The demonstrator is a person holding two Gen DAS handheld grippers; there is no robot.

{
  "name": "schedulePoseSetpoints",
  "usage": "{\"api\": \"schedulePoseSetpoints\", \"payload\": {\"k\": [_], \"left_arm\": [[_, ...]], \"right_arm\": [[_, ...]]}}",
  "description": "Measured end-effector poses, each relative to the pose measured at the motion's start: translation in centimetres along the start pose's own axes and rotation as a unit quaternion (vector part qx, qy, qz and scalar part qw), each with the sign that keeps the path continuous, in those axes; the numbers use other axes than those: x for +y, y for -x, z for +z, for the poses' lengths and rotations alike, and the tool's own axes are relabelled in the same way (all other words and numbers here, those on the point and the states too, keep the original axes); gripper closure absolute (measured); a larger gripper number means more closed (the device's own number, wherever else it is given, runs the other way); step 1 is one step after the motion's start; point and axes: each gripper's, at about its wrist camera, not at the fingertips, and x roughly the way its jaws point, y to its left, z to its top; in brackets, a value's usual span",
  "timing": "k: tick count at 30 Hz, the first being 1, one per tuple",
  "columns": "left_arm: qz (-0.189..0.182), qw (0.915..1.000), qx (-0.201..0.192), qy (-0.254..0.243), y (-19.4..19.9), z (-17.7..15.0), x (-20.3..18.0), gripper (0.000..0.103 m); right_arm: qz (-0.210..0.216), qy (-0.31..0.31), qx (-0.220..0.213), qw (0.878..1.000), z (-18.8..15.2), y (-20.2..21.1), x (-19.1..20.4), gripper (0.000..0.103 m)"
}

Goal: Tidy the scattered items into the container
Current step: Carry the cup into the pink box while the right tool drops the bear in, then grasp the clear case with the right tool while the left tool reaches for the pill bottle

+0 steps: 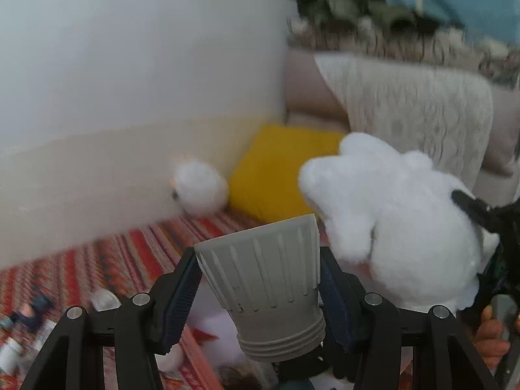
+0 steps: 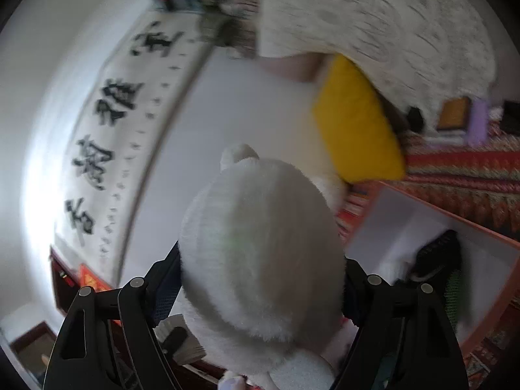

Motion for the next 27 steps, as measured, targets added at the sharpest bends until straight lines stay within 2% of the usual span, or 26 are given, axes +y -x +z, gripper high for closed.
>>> {"api": "schedulePoseSetpoints", "payload": {"k": [2, 3, 4, 5, 8, 9, 12, 16, 20, 23, 27], "left_arm": [[-0.019, 0.9992, 0.034, 0.005, -2.5, -0.7, -0.5, 0.041], [-0.03, 0.9981, 0.053, 0.009, -3.8, -1.0, -0.7, 0.034], [-0.041, 0.9966, 0.071, 0.014, -5.0, -1.3, -0.9, 0.024], [-0.044, 0.9954, 0.083, 0.02, -5.7, -1.5, -0.8, 0.019], [-0.032, 0.9951, 0.088, 0.032, -5.7, -2.1, -0.1, 0.016], [-0.029, 0.9954, 0.084, 0.036, -5.3, -2.1, 0.2, 0.015], [-0.016, 0.9959, 0.075, 0.049, -3.9, -2.3, 1.5, 0.012], [-0.001, 0.9951, 0.069, 0.071, -1.8, -2.8, 3.9, 0.012], [0.018, 0.9952, 0.063, 0.073, 0.3, -3.6, 6.1, 0.012], [0.039, 0.9948, 0.054, 0.076, 2.5, -4.7, 7.9, 0.012], [0.071, 0.9909, 0.051, 0.102, 5.8, -7.0, 11.6, 0.011]], "right_arm": [[-0.038, -0.026, 0.026, 0.999, 0.4, -1.2, -1.8, 0.005], [-0.065, -0.023, 0.035, 0.997, 0.4, -1.6, -2.3, 0.0], [-0.092, -0.02, 0.045, 0.995, 0.4, -1.9, -2.8, 0.0], [-0.119, -0.016, 0.054, 0.991, 0.5, -2.3, -3.3, 0.0], [-0.2, -0.006, 0.082, 0.976, 0.6, -3.4, -4.7, 0.002], [-0.223, 0.003, 0.082, 0.971, 0.7, -3.4, -4.8, 0.001], [-0.25, 0.078, 0.01, 0.965, 1.4, -1.2, -1.3, 0.001], [-0.24, 0.1, -0.032, 0.965, 1.1, 0.3, 1.4, 0.001], [-0.228, 0.122, -0.071, 0.963, 0.6, 1.6, 4.3, 0.001], [-0.213, 0.136, -0.058, 0.966, -1.5, 0.0, 7.0, 0.001], [-0.178, 0.171, -0.009, 0.969, -5.8, -3.7, 9.9, 0.001]]}}
